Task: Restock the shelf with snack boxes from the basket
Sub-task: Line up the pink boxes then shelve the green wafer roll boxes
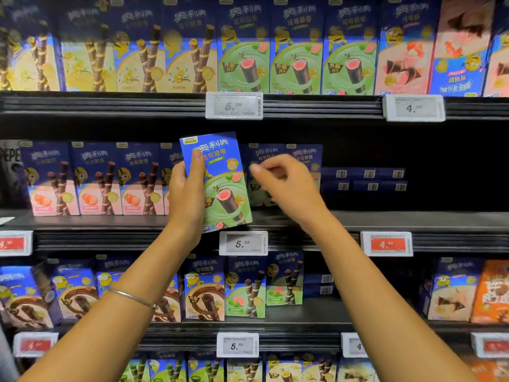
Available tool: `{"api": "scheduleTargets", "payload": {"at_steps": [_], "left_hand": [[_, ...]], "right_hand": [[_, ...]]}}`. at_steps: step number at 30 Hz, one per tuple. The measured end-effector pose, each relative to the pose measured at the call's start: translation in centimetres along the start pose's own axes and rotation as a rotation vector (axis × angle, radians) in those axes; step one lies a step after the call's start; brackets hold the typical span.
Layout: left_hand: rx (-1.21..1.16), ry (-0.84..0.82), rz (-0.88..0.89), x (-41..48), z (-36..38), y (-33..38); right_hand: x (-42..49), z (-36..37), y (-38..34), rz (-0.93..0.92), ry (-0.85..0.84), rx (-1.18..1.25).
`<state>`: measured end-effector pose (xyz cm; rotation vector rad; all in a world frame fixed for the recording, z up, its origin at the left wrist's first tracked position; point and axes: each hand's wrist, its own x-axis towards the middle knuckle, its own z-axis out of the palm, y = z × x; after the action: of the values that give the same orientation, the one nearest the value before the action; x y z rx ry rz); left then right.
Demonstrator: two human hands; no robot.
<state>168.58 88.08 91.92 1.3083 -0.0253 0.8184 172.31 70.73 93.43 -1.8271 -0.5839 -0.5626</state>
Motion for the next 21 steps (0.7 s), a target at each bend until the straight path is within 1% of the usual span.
{"api": "scheduleTargets", "payload": {"at_steps": [1, 2, 4, 6, 9, 10, 12, 14, 16, 19, 21], "left_hand": [[-0.004, -0.001, 0.011, -0.1, 0.1, 0.1], [-0.006, -0.002, 0.022, -0.1, 0.2, 0.1], [-0.013, -0.004, 0.038, -0.2, 0.2, 0.1], [-0.026, -0.007, 0.058, -0.3, -0.1, 0.2], [-0.06, -0.054, 0.066, -0.2, -0.8, 0.5], [-0.033, -0.059, 0.074, 0.0, -1.1, 0.5], [0.069, -0.008, 0.13, 0.8, -2.3, 0.2], [0.133, 0.05, 0.167, 1.9, -3.9, -0.3], [0.167, 0.088, 0.193, 2.8, -5.5, -0.6], [0.175, 0.1, 0.172, 3.7, -7.3, -0.7], [0.172, 0.105, 0.147, 4.2, -7.9, -0.9]], "right_hand": [[-0.7, 1.0, -0.7, -0.007, -0.073, 0.022], [-1.2, 1.9, -1.2, -0.025, -0.102, 0.014], [-1.8, 2.8, -1.7, -0.068, -0.087, -0.039], [-1.9, 3.2, -1.8, -0.071, -0.071, -0.035], [-1.9, 3.3, -2.0, -0.023, -0.103, 0.008], [-1.9, 3.2, -1.9, 0.004, -0.114, 0.029], [-1.7, 2.7, -1.5, 0.056, -0.116, 0.06], [-1.6, 2.0, -0.6, 0.096, -0.068, 0.079], [-1.3, 1.4, 0.4, 0.12, 0.021, 0.084], [-0.5, 1.5, 1.5, 0.141, 0.179, -0.049], [0.2, 2.2, 1.9, 0.162, 0.235, -0.128]]}}
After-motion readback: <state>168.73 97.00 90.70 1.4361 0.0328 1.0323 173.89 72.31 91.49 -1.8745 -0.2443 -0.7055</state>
